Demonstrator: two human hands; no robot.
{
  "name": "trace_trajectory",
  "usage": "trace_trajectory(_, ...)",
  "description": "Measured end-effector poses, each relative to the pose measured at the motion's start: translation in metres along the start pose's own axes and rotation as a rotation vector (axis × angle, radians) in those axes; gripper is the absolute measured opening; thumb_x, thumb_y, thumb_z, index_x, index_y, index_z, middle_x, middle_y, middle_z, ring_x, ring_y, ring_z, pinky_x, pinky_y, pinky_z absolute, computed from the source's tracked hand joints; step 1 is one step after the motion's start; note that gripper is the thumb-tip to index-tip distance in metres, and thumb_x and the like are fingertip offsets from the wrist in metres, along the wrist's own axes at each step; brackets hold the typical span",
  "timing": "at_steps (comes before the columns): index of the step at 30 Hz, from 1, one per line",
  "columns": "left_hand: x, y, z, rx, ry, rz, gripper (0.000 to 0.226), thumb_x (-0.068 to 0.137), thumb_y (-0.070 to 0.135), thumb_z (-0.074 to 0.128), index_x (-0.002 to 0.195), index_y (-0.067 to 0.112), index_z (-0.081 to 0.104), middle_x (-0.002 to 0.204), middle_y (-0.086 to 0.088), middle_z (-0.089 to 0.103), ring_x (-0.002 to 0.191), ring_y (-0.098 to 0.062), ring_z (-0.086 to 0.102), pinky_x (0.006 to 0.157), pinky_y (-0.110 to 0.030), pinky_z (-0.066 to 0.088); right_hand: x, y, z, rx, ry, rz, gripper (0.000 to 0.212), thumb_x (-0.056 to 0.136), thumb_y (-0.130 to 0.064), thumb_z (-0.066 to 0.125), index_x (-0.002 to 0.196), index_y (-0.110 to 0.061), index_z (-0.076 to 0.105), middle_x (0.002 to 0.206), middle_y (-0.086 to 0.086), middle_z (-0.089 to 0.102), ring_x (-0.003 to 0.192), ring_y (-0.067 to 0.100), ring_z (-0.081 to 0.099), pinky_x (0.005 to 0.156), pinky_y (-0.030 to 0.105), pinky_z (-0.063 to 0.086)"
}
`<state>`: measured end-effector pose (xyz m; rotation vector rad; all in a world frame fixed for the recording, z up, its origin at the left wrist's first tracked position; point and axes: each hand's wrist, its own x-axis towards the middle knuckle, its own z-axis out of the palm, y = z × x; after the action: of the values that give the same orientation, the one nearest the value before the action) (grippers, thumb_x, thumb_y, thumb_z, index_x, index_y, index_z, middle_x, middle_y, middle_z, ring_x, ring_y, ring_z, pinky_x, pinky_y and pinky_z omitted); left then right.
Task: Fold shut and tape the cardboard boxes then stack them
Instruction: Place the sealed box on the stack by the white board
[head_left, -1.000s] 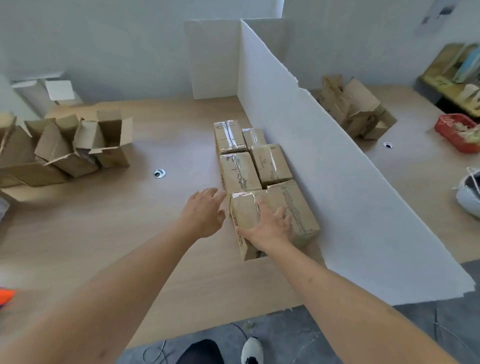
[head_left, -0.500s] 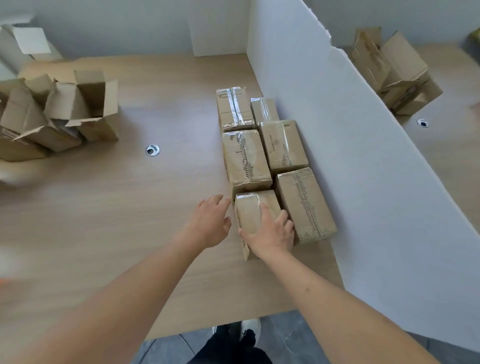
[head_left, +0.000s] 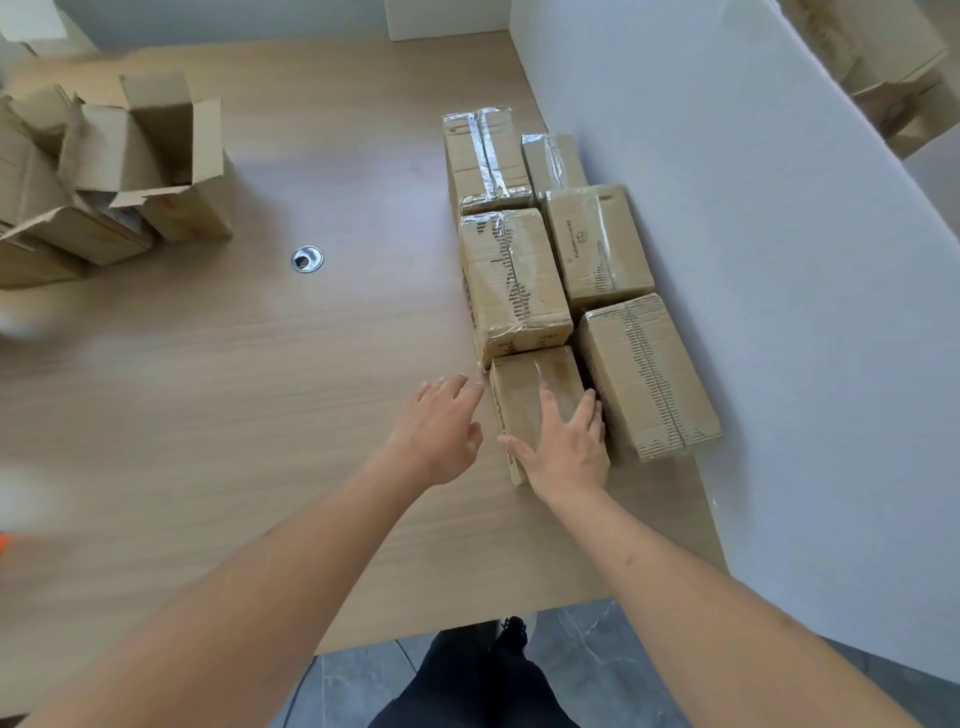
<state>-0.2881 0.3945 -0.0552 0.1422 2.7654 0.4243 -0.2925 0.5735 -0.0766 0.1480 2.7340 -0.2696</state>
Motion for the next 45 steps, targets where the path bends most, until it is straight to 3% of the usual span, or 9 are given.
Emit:
trace_trajectory(5, -0.006, 0.001, -0.001, 0.006, -0.001, 0.011, 0.059, 0.098, 0.028, 0.053, 0.154, 0.015, 0.037, 0.157, -0.013, 0.039, 0.147, -0.032, 0.033, 0.123, -0.046, 0.02, 0.0, 0.001, -0.008, -0.021, 0.005, -0.035, 0.09, 0.089, -0.072, 0.055, 0.16, -0.039, 0.01, 0.168, 0.021, -0.002, 0.156, 0.037, 0.003, 0.122, 0.047, 0.026)
trace_trajectory(12, -0.024, 0.005, -0.033, 0.039, 0.058, 0.027, 0.054, 0.099, 0.031, 0.052, 0.151, 0.02, 0.04, 0.159, -0.01, 0.037, 0.148, -0.03, 0.033, 0.124, -0.053, 0.015, -0.022, -0.008, -0.057, 0.059, 0.017, -0.236, 0.065, 0.098, -0.058, 0.048, 0.157, -0.038, 0.029, 0.169, 0.004, 0.019, 0.156, 0.026, 0.013, 0.122, 0.045, 0.025)
trace_trajectory(21, -0.078, 0.022, -0.106, 0.065, 0.231, -0.048, 0.054, 0.104, 0.038, 0.046, 0.155, 0.021, 0.038, 0.162, -0.006, 0.034, 0.15, -0.025, 0.03, 0.124, -0.044, 0.017, -0.065, -0.029, -0.145, 0.035, 0.077, -0.495, 0.063, 0.1, -0.06, 0.043, 0.156, -0.031, 0.038, 0.167, 0.004, 0.025, 0.156, 0.025, 0.015, 0.126, 0.043, 0.018)
trace_trajectory(33, -0.218, 0.061, -0.153, 0.047, 0.469, -0.294, 0.052, 0.103, 0.034, 0.05, 0.151, 0.018, 0.044, 0.158, -0.007, 0.04, 0.138, -0.032, 0.043, 0.113, -0.041, 0.033, -0.162, -0.055, -0.202, -0.015, 0.191, -0.878, 0.057, 0.101, -0.058, 0.043, 0.149, -0.028, 0.048, 0.162, 0.005, 0.037, 0.153, 0.026, 0.025, 0.121, 0.044, 0.027)
trace_trajectory(36, -0.256, 0.063, -0.161, 0.023, 0.527, -0.338, 0.053, 0.103, 0.031, 0.052, 0.152, 0.016, 0.044, 0.159, -0.009, 0.041, 0.142, -0.032, 0.04, 0.118, -0.044, 0.031, -0.189, -0.07, -0.206, -0.017, 0.234, -0.944, 0.054, 0.101, -0.057, 0.044, 0.142, -0.026, 0.056, 0.149, 0.006, 0.051, 0.142, 0.026, 0.041, 0.112, 0.042, 0.036)
trace_trajectory(41, -0.323, 0.043, -0.177, 0.022, 0.582, -0.432, 0.055, 0.105, 0.032, 0.051, 0.157, 0.017, 0.04, 0.164, -0.009, 0.033, 0.149, -0.028, 0.03, 0.123, -0.045, 0.022, -0.238, -0.113, -0.204, -0.025, 0.257, -1.058, 0.051, 0.099, -0.057, 0.044, 0.134, -0.024, 0.063, 0.13, 0.001, 0.061, 0.124, 0.024, 0.055, 0.1, 0.04, 0.046)
trace_trajectory(45, -0.376, 0.005, -0.184, 0.04, 0.605, -0.501, 0.057, 0.105, 0.035, 0.05, 0.158, 0.018, 0.038, 0.164, -0.006, 0.032, 0.149, -0.026, 0.031, 0.123, -0.046, 0.025, -0.278, -0.163, -0.191, -0.032, 0.254, -1.134, 0.049, 0.099, -0.057, 0.046, 0.133, -0.025, 0.064, 0.138, 0.002, 0.059, 0.129, 0.025, 0.053, 0.1, 0.04, 0.045)
